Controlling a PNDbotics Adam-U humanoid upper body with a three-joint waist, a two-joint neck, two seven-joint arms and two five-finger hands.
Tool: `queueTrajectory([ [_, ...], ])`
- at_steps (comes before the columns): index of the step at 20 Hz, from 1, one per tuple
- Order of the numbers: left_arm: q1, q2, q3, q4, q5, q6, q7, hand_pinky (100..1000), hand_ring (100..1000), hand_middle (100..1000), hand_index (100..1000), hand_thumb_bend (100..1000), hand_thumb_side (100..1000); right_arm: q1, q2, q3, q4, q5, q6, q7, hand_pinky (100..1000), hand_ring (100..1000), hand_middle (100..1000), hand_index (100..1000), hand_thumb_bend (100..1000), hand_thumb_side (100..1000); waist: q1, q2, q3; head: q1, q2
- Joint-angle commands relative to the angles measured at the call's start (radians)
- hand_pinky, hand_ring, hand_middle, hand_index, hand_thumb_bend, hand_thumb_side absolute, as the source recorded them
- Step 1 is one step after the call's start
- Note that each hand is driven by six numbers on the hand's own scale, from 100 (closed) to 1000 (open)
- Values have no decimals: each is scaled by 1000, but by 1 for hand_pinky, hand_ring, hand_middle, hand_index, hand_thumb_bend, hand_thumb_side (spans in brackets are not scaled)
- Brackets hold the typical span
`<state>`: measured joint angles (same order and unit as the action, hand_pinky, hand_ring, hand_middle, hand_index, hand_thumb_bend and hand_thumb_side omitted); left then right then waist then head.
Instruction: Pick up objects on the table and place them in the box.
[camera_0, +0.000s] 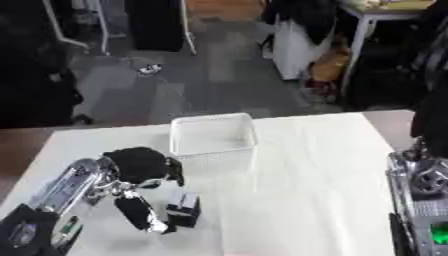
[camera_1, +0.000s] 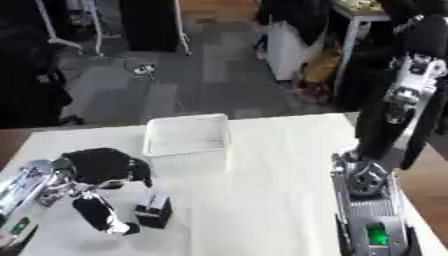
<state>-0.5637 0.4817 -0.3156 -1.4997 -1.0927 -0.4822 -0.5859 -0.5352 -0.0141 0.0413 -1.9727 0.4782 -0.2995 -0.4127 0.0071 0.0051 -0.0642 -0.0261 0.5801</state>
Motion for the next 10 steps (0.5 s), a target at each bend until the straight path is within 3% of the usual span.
queueTrajectory([
  [1,-14,3,17,12,-18,-8,47,453,632,751,804,427,741,-24,0,2,-16,1,1,3,836,737,729,821,105,1000,1,-7,0,0,0],
  [10,-10,-7,20,72,-44,-13,161,413,611,718,797,440,743,-25,1,2,-16,1,1,3,836,736,726,821,106,1000,1,-6,-1,-1,3],
])
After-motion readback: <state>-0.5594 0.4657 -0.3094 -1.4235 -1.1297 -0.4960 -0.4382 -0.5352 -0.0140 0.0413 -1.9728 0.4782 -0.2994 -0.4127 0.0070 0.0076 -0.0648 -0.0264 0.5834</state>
